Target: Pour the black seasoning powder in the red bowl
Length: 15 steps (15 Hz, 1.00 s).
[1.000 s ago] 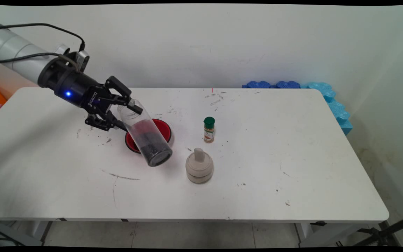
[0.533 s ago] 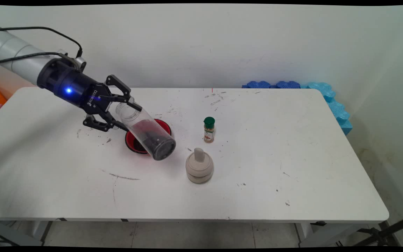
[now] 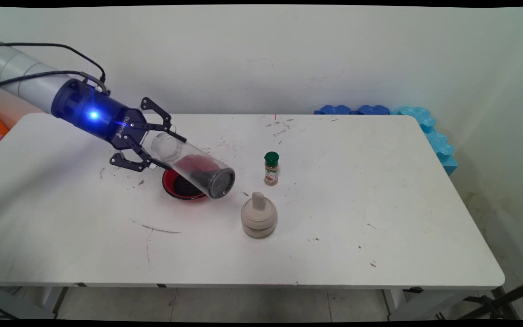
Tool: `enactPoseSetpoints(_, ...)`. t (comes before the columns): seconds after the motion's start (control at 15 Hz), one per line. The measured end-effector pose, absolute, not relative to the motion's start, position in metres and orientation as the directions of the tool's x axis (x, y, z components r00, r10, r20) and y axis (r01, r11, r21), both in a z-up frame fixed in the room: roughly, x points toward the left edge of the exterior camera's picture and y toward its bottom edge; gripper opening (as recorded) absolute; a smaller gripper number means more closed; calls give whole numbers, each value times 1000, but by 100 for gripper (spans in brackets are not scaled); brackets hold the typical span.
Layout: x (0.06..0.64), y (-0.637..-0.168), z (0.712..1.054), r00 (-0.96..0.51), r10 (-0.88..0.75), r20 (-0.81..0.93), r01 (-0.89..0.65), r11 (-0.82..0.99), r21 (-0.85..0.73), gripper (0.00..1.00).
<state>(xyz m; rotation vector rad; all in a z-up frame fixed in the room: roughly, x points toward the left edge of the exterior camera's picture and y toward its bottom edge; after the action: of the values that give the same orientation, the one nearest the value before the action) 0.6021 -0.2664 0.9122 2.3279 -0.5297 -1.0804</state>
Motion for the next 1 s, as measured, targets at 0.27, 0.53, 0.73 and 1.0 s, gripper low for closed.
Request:
enactPoseSetpoints(0.27,601,-268,907,609,-490,-624,-82,-821,565,0)
enactPoseSetpoints(0.53,599,-271,902,605,-442,-662,-33,-845,534,0)
enactPoseSetpoints(0.73,598,-274,898,601,-414,-683,-4,-857,515,0)
enactPoseSetpoints(1.0,597,-277,894,594,-376,-711,34,-872,489,0)
